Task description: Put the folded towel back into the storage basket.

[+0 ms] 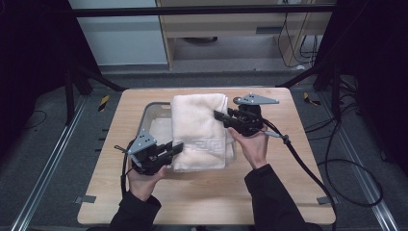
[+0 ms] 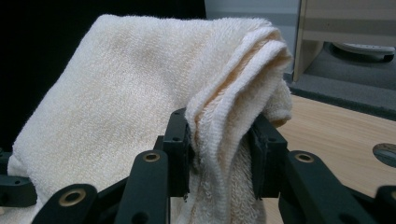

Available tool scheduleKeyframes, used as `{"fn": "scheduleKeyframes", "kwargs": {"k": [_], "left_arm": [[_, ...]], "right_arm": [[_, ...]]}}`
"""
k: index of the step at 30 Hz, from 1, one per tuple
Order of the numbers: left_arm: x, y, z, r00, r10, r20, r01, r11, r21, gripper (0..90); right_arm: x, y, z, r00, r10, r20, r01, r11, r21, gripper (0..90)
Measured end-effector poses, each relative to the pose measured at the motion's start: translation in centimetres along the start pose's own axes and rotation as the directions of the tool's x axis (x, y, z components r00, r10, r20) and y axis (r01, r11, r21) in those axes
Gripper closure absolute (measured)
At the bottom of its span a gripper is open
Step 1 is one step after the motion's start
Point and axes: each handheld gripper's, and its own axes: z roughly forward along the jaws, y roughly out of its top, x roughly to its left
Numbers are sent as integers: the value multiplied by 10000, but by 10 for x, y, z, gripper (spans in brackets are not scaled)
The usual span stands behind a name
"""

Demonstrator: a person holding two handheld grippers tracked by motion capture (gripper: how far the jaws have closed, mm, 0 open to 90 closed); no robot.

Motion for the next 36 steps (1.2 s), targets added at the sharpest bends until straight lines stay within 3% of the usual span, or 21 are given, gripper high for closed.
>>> {"fn": "scheduleKeyframes", "kwargs": {"k": [20, 36], "left_arm": [[27, 5, -22, 9973, -459, -571, 446, 9987, -233, 746], [49, 8, -39, 9913, -818, -1035, 765, 9956, -543, 746]], "right_arm": [[22, 21, 33, 9995, -266, -194, 267, 9996, 50, 647], [39, 37, 61, 9987, -369, -356, 374, 9992, 117, 647]]}}
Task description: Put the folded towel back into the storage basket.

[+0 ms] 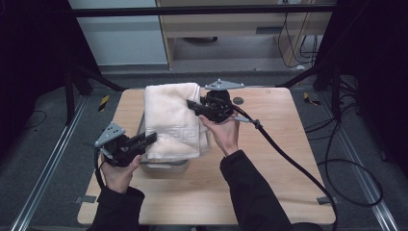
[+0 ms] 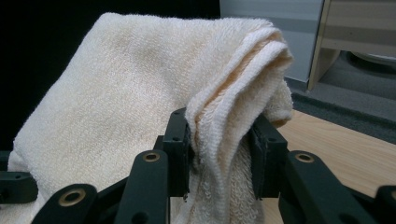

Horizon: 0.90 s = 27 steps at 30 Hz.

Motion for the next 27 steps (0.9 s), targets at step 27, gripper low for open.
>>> {"fn": "scheduleKeyframes", "kwargs": {"k": [27], "left_arm": [[36, -3, -15, 9934, -408, -1077, 414, 9991, 28, 746]], "right_arm": [[20, 2, 48, 9999, 119, -93, -118, 9998, 143, 649]]}}
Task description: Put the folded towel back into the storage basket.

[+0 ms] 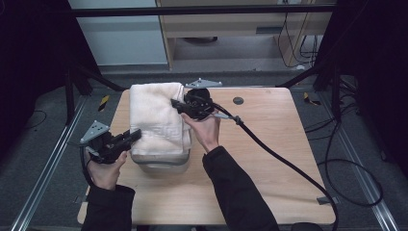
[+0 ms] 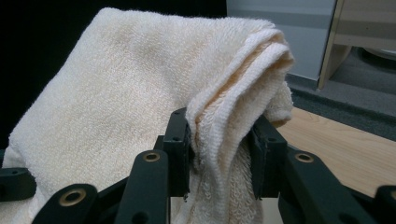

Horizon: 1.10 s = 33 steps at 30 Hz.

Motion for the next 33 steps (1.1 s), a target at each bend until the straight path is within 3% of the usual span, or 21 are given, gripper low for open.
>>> {"fn": "scheduleKeyframes", "kwargs": {"k": [19, 33], "left_arm": [[22, -13, 16, 9992, -59, -389, 79, 9986, 524, 746], [31, -22, 30, 9989, 46, -471, 3, 9946, 1035, 747]], "right_arm": [[-2, -15, 34, 9996, 204, 190, -212, 9988, 450, 649], [-8, -30, 50, 9983, 265, 512, -314, 9948, 964, 650]]}}
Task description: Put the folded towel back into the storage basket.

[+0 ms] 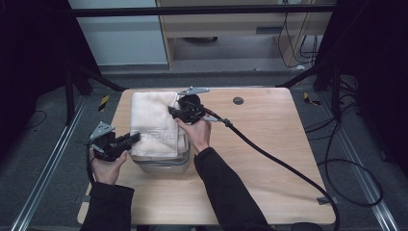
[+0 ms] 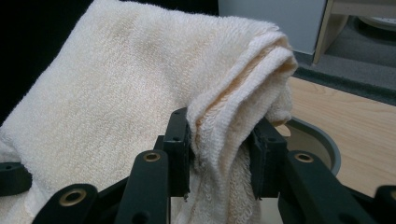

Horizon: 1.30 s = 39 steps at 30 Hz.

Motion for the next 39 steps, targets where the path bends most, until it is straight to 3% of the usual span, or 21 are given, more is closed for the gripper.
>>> {"fn": "scheduleKeyframes", "kwargs": {"k": [26, 39], "left_arm": [[2, -17, 28, 9994, 175, -285, -144, 9944, 1046, 746], [1, -22, 42, 9986, 328, -421, -260, 9877, 1540, 744]], "right_arm": [[-15, -33, 24, 9992, 279, 269, -297, 9973, 676, 651], [-21, -46, 33, 9986, 332, 408, -368, 9953, 899, 651]]}}
